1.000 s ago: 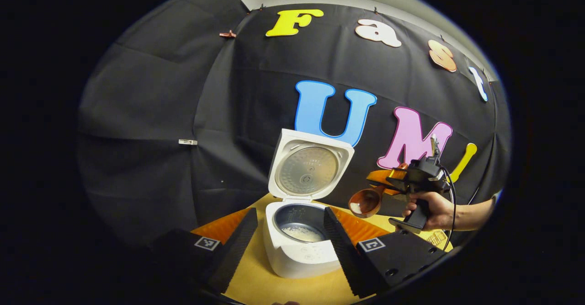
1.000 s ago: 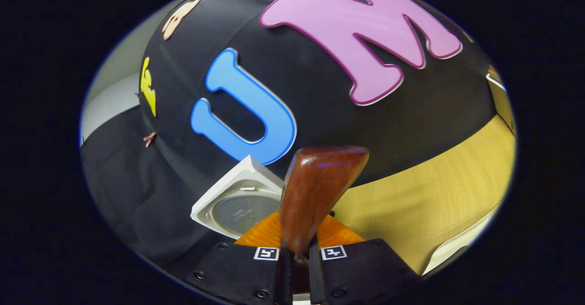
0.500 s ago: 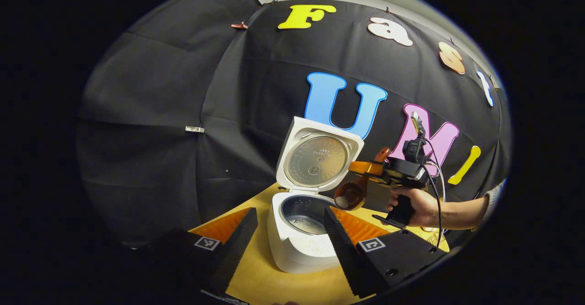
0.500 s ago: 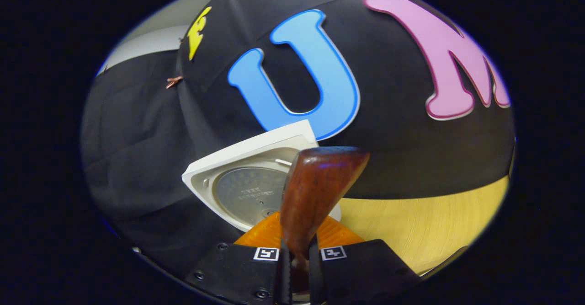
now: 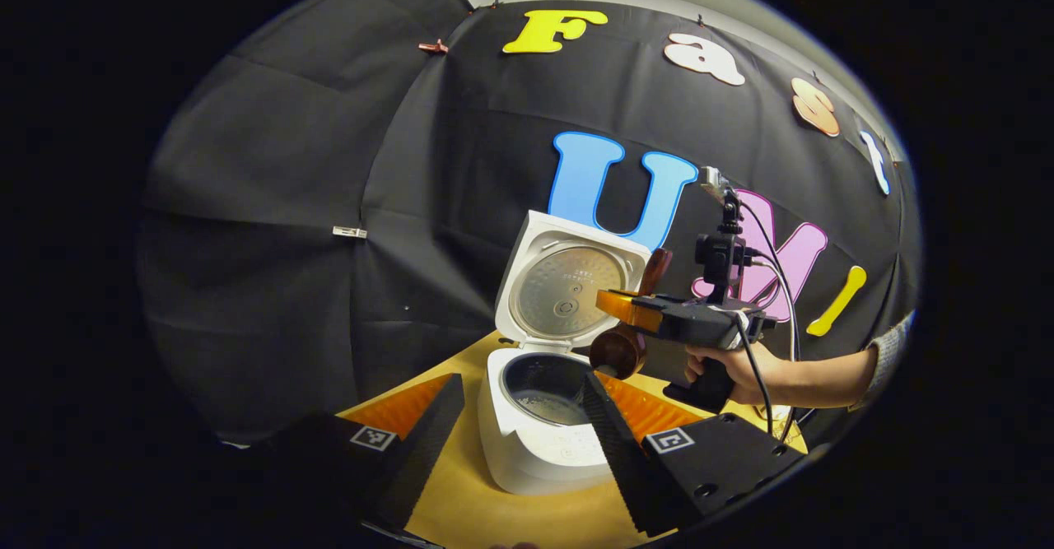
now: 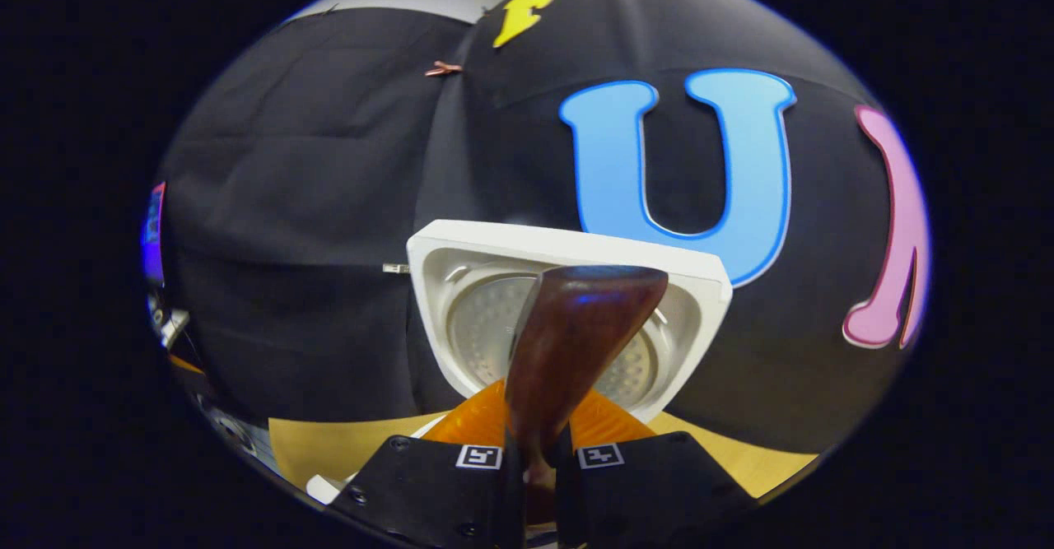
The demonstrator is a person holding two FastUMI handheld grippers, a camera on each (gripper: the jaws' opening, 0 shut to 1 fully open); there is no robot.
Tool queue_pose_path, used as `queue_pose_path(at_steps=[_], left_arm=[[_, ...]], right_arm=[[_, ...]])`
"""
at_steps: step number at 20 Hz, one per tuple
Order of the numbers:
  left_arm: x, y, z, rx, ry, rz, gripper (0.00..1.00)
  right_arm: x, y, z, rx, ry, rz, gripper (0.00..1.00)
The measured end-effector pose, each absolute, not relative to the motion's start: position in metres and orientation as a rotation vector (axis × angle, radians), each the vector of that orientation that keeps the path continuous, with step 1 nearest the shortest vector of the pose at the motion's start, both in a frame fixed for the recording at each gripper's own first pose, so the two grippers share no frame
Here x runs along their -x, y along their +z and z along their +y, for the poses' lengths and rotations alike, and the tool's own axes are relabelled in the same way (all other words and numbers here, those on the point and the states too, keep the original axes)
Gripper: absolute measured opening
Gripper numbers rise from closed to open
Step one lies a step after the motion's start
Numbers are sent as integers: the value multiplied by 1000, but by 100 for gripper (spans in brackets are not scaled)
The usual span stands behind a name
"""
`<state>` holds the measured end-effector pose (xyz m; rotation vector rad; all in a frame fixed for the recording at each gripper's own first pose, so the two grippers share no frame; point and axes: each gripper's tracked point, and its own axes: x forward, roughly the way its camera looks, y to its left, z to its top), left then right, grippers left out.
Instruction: Close the left gripper, press the button to open the rice cooker; take a wooden spoon from the chopstick holder with the right hand, scoop a spoonful of rice and pour it into the rice cooker, then put the wooden spoon back into the chopstick holder.
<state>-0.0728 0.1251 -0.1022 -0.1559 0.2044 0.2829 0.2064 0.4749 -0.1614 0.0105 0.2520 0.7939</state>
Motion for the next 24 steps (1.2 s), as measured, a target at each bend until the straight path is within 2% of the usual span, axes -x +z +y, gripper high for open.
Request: queue_pose_path(at_steps=[8, 13, 16, 24], left_arm=[[76, -102, 124, 156, 291, 202, 94], [80, -99, 123, 156, 292, 199, 94], [84, -97, 123, 156, 295, 193, 94], [91, -89, 117, 137, 294, 187, 94]], right_arm=[[-166, -156, 503, 316, 938, 76, 18], [-149, -158, 511, 461, 967, 7, 18], [-155, -154, 509, 306, 948, 92, 18], [-199, -150, 456, -411, 723, 406, 19]])
